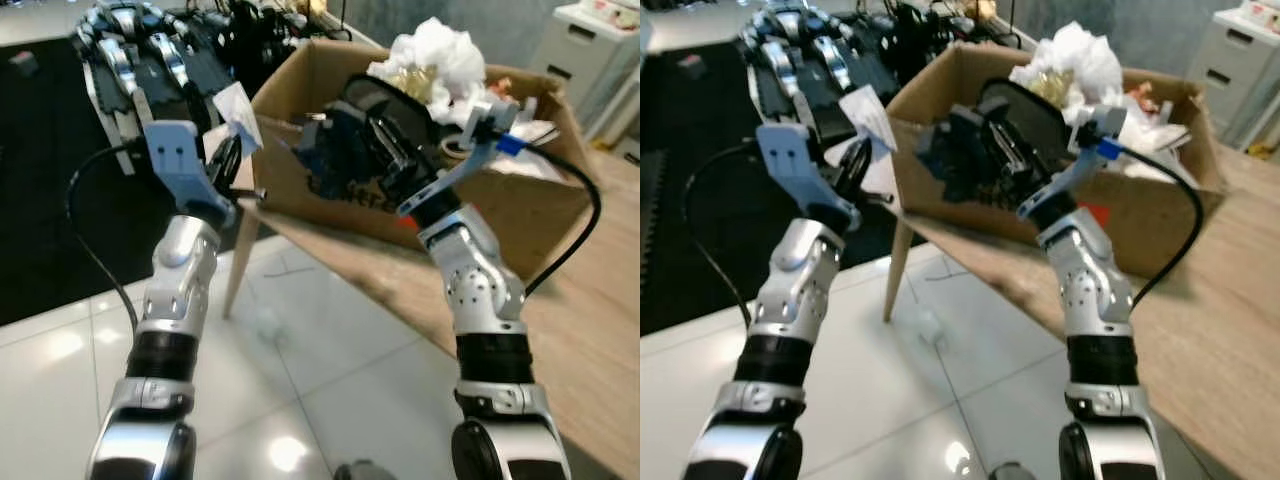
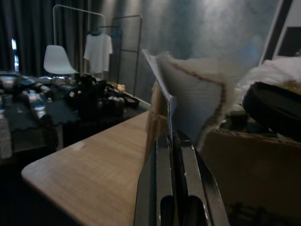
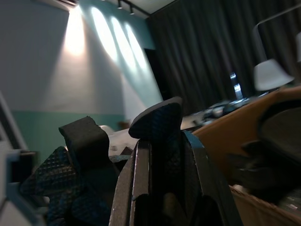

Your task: Picking trash to rubbish bin

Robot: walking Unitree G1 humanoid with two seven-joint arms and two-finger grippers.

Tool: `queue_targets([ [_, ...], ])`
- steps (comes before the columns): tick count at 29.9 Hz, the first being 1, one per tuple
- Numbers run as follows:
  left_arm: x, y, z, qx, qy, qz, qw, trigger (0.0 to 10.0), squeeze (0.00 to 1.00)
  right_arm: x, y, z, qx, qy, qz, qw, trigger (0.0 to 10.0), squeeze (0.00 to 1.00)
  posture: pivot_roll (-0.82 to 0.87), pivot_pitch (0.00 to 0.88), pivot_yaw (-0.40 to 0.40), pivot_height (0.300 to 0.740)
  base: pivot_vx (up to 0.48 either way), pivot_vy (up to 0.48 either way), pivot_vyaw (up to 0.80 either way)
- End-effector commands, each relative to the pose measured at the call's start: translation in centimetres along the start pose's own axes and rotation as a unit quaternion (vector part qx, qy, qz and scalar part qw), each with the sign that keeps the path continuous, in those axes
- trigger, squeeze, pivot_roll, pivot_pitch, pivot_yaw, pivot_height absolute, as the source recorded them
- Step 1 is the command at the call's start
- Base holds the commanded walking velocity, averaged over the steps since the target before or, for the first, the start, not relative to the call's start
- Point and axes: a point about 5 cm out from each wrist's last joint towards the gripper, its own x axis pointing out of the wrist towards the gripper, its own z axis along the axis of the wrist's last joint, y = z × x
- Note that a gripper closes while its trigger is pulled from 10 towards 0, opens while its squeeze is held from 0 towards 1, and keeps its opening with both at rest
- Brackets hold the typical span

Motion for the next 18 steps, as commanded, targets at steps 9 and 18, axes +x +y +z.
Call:
queue_targets([
  [9, 0.2, -0.4, 0.7, 0.002, -0.010, -0.013, 1.000, 10.0, 0.00, 0.5, 0.8, 1.9, 0.006, -0.034, 0.014, 0.999, 10.0, 0.00, 0.01, 0.078, 0.007, 0.740, 0.157, 0.000, 0.00],
  [18, 0.4, -0.8, 1.3, 0.002, -0.020, -0.023, 1.000, 10.0, 0.00, 0.9, 0.8, 3.7, -0.001, -0.052, 0.005, 0.999, 10.0, 0.00, 0.01, 0.070, 0.005, 0.740, 0.331, 0.000, -0.40],
])
